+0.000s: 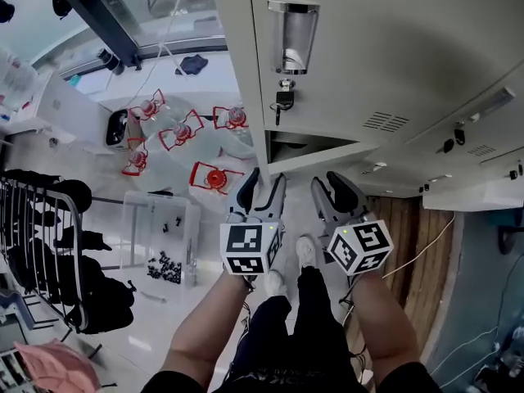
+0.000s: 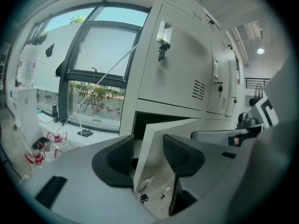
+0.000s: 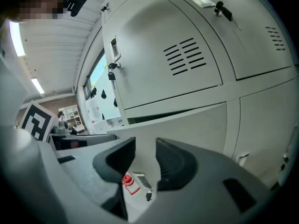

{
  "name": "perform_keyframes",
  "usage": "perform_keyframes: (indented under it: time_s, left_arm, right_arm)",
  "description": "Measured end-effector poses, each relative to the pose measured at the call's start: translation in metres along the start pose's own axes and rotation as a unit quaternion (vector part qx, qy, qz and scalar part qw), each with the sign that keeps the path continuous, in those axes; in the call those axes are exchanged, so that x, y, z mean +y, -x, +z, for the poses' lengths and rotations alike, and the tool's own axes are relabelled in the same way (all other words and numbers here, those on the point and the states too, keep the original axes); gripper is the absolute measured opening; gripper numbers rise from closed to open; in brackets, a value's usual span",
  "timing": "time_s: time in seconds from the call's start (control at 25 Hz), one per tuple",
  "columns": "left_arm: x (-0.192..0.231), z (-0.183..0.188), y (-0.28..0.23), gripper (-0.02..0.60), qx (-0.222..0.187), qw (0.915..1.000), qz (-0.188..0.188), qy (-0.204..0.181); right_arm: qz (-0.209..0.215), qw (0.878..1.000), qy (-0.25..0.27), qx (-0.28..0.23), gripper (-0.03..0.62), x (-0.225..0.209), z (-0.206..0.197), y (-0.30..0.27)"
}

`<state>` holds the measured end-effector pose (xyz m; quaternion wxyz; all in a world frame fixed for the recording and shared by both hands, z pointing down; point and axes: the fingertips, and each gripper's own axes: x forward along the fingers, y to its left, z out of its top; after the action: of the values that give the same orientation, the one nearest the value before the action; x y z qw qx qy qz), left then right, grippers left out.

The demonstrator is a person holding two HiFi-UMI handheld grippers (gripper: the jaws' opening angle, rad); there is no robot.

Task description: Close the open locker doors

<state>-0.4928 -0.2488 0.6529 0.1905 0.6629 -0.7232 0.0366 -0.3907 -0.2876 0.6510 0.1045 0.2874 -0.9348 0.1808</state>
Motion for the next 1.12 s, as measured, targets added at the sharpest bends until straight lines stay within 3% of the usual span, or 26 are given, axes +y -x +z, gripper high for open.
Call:
perform_keyframes:
  time_s: [0.52, 1.12]
  left_arm:
    - [0.02, 0.017, -0.031, 0.206, -0.011, 0.9978, 0.065, 0.007]
    - [0.028, 0.026, -0.054, 0.206, -0.008, 0.9949, 0.1, 0.01]
  right_arm:
    - [0.02, 1.0, -0.015, 0.002, 0.129, -0.017, 0.002, -0.011]
    - [0.012, 1.0, -0.025, -0.003, 0.129, -0.034, -0.003, 0.007]
